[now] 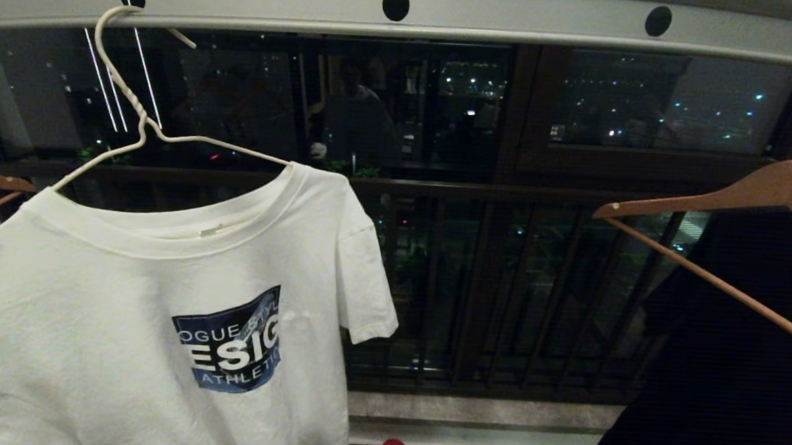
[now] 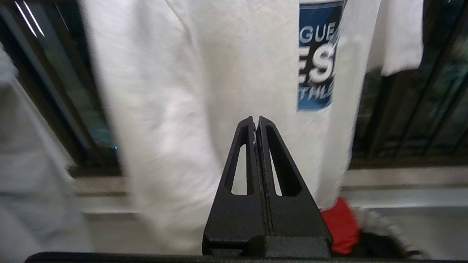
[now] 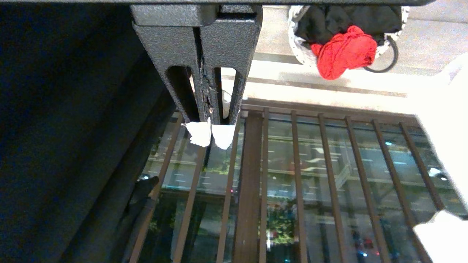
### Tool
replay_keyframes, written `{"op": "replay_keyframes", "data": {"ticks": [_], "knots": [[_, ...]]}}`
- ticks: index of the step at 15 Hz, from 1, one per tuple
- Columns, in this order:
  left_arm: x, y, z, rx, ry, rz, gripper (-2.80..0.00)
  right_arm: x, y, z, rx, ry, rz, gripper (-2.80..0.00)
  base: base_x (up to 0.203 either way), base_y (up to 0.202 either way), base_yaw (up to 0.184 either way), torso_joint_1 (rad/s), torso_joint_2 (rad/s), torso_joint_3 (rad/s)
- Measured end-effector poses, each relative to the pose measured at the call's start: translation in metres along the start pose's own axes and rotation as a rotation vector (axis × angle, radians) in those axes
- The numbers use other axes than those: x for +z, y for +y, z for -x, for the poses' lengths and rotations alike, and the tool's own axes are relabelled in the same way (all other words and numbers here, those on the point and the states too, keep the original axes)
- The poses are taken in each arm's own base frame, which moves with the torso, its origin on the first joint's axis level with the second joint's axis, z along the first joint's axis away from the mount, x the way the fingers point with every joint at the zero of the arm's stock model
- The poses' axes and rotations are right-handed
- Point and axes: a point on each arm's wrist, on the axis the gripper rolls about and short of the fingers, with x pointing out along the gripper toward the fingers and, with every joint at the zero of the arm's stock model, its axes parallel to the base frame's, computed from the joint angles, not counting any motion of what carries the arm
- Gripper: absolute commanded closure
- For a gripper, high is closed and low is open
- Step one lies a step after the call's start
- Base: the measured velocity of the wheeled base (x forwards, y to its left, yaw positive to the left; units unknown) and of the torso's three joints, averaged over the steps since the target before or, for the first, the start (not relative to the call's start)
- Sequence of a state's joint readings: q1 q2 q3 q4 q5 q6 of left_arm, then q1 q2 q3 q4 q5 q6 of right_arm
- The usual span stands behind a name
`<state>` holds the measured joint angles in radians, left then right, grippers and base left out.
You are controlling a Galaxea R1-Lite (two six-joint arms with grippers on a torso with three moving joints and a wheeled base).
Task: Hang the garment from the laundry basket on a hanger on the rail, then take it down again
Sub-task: Take the clothes off the clothes rack
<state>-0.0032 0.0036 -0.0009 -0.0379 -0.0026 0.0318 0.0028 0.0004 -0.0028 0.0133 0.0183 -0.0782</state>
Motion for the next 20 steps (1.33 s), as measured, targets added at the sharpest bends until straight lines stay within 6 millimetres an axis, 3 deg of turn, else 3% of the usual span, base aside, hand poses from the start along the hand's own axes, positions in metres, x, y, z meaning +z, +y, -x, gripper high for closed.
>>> {"op": "replay_keyframes", "data": {"ticks": [20], "knots": [[-0.0001, 0.0001, 0.0, 0.005, -0.001, 0.034, 0.0, -0.0003, -0.0001, -0.0002, -0.004, -0.003, -0.029, 0.0, 0.0, 0.0, 0.0, 0.0, 0.0, 0.0]]}}
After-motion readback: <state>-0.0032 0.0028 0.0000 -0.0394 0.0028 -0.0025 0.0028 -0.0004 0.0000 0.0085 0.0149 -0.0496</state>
